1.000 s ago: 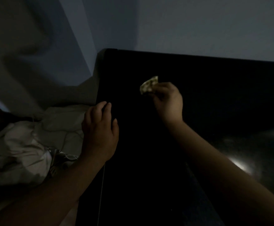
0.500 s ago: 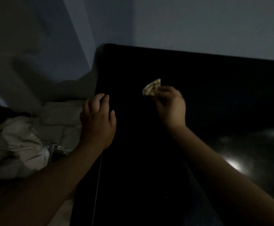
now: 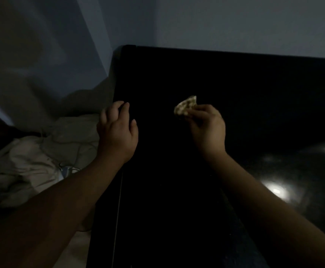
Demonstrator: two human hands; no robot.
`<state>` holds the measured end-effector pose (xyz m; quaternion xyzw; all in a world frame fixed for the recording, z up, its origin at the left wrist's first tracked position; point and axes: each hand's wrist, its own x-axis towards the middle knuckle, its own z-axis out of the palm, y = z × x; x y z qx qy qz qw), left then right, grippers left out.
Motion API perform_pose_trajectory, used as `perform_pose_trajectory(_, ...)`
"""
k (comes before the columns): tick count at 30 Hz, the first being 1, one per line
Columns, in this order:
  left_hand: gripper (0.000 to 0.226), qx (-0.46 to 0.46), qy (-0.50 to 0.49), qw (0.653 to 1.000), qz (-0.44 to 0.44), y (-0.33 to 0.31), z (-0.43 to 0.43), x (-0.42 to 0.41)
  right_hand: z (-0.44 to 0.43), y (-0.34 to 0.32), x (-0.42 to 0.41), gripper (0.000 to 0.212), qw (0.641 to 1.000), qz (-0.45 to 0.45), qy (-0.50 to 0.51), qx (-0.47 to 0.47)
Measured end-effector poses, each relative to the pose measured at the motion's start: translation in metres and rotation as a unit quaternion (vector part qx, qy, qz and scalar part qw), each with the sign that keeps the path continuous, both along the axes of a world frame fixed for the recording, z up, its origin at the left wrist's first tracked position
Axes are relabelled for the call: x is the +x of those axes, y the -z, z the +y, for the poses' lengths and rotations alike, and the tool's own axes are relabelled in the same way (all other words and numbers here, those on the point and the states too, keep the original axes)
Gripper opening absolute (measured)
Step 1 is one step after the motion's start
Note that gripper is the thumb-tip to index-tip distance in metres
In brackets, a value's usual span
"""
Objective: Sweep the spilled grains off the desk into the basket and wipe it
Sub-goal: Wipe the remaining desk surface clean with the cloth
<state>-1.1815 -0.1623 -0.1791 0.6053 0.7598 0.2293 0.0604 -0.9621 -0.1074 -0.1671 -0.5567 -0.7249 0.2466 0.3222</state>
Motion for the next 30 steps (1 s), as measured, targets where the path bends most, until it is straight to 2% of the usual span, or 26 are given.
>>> perform_pose_trajectory(5, 0.055, -0.018, -0.002, 1.000, 0.012, -0.001, -0.001, 0.001, -0.054, -0.011, 0.002, 0.021, 0.992, 0.062, -0.090, -0.063)
perform_pose_trajectory(9, 0.048, -0.012, -0.003, 1.000, 0.009, 0.000, 0.000, 0.000, -0.031, -0.013, 0.016, 0.022, 0.999, 0.050, 0.014, -0.002)
perform_pose_trajectory(11, 0.047, -0.008, 0.004, 1.000, 0.005, 0.001, -0.001, -0.001, -0.020, -0.011, 0.018, 0.021, 0.998, 0.040, 0.052, -0.025)
perform_pose_trajectory(13, 0.047, -0.002, 0.012, 1.000, 0.002, 0.002, -0.001, -0.002, -0.028, -0.006, 0.011, 0.022, 0.997, 0.035, 0.044, -0.046)
perform_pose_trajectory(15, 0.046, 0.007, 0.004, 1.000, -0.003, 0.003, 0.000, -0.002, -0.053, -0.001, 0.003, 0.023, 0.999, 0.031, 0.031, -0.028)
perform_pose_trajectory(18, 0.045, 0.013, 0.004, 0.999, -0.049, 0.003, -0.004, -0.007, -0.096, -0.003, 0.003, 0.024, 1.000, 0.014, 0.008, -0.014)
perform_pose_trajectory(21, 0.041, 0.027, 0.017, 0.993, -0.111, 0.000, -0.022, -0.013, -0.116, -0.012, 0.004, 0.024, 0.995, 0.059, -0.044, -0.073)
perform_pose_trajectory(23, 0.040, 0.028, 0.025, 0.989, -0.146, -0.005, -0.046, -0.011, -0.109, -0.017, 0.006, 0.019, 0.997, 0.069, -0.013, -0.033)
perform_pose_trajectory(25, 0.046, 0.018, 0.039, 0.988, -0.150, -0.009, -0.071, -0.006, -0.091, -0.015, 0.012, 0.018, 0.998, 0.038, 0.049, 0.024)
perform_pose_trajectory(30, 0.066, 0.003, 0.039, 0.981, -0.190, -0.005, -0.120, 0.005, -0.087, 0.004, 0.015, 0.023, 0.996, 0.035, 0.079, -0.035)
